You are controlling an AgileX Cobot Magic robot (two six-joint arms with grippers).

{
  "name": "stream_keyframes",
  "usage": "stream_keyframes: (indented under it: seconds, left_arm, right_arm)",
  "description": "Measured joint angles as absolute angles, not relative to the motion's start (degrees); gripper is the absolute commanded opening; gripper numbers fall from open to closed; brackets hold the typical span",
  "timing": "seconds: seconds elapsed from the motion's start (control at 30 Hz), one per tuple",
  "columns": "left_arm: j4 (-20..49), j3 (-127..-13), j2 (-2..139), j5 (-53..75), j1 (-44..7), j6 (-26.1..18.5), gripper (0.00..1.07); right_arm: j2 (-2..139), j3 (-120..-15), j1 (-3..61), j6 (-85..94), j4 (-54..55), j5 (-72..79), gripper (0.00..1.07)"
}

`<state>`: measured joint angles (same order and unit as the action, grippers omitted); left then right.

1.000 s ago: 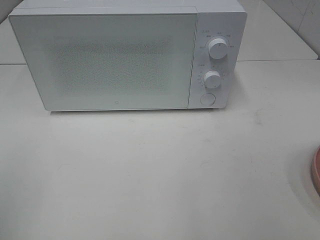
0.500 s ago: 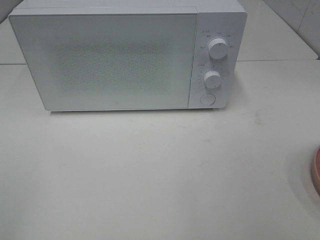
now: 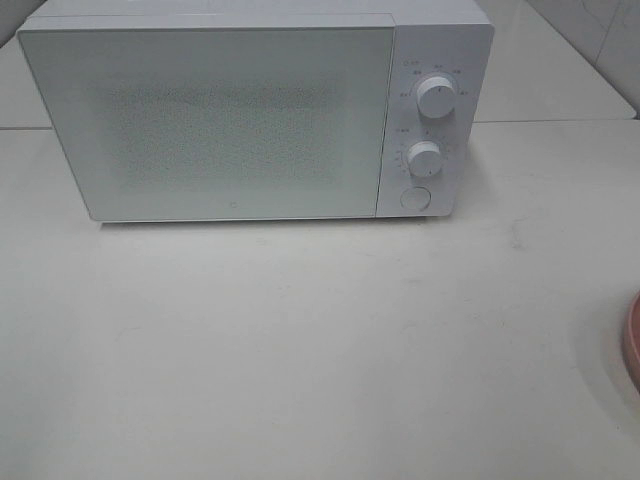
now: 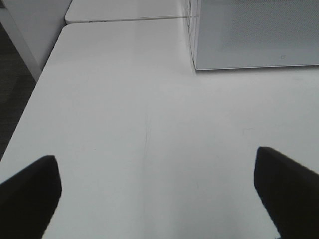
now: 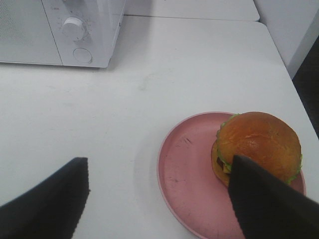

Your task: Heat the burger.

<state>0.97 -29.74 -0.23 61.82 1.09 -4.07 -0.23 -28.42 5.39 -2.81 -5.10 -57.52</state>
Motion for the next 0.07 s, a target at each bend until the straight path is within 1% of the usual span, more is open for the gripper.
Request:
stream_keyframes:
  seconds: [0.07]
  left_arm:
    - [1.0,-29.7,-0.2,61.8,1.1,-4.1,0.98]
  right_arm:
    - [-0.2,-28.4,5.4,-2.8,-5.1,-57.5,0.76]
